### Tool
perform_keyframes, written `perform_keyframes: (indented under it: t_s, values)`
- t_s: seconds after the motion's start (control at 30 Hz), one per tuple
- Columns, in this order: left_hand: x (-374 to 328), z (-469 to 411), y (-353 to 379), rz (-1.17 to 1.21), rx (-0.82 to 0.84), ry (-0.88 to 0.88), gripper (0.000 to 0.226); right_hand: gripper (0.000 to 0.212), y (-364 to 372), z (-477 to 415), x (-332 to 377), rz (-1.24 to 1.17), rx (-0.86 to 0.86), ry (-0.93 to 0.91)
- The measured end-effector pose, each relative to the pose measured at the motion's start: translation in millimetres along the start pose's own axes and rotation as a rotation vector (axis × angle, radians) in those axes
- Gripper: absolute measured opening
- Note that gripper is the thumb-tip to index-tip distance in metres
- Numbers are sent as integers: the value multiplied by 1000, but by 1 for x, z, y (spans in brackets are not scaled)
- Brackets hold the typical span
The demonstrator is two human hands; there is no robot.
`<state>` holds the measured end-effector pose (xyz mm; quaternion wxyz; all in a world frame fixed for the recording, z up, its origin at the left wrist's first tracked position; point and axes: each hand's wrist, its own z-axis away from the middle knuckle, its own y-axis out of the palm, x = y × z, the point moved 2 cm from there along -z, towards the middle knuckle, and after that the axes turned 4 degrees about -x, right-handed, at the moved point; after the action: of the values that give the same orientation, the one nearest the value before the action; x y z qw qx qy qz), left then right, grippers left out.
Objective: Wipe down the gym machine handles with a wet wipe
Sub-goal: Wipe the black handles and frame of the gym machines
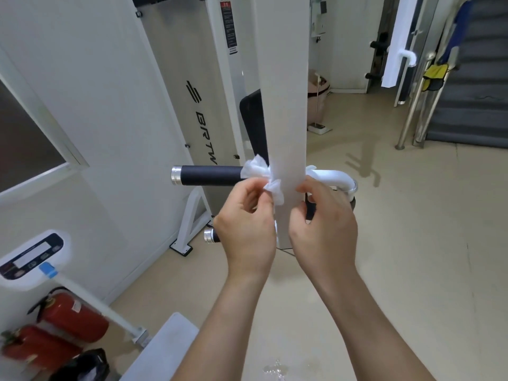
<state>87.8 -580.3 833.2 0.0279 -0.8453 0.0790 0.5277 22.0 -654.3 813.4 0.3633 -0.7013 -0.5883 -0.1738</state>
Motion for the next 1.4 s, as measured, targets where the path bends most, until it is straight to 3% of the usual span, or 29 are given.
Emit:
perform_keyframes:
  t_s: [0.1, 0.17, 0.47, 0.6, 0.73, 0.87, 0.97, 1.07, 1.17, 1.33, 1.4]
  values:
    - [-2, -11, -5, -290, -57, 511, 14, 31, -6, 1, 4, -30, 72, 60]
    - [10, -15, -6, -457, -30, 683, 14, 35, -11, 1, 7, -18, 100, 84]
    - [20, 0, -6, -477, -29, 729, 12, 30, -30, -22, -1, -115, 268, 35]
    - [15, 12, 8, -512, -140, 614, 13, 29, -31, -55, -16, -135, 451, -130]
    - [-3, 20, 34, -470, -396, 230, 24, 20, -33, -78, -30, -123, 625, -389]
    - [-24, 30, 52, -496, -500, -66, 29, 29, -36, -97, -40, -185, 858, -490]
    - [-43, 42, 63, -502, -532, -127, 29, 28, -34, -107, -50, -259, 976, -524]
    - [-62, 57, 77, -209, -466, -116, 17, 27, -42, -121, -60, -584, 1164, -273]
    - [-73, 70, 99, 77, -364, -152, 13, 50, -47, -134, -69, -912, 1481, 18]
    - [-76, 87, 131, -141, -607, -76, 25, 22, -45, -148, -81, -1140, 1466, 174]
    - [-76, 93, 147, -236, -661, -24, 24, 14, -43, -150, -92, -1139, 1416, 140]
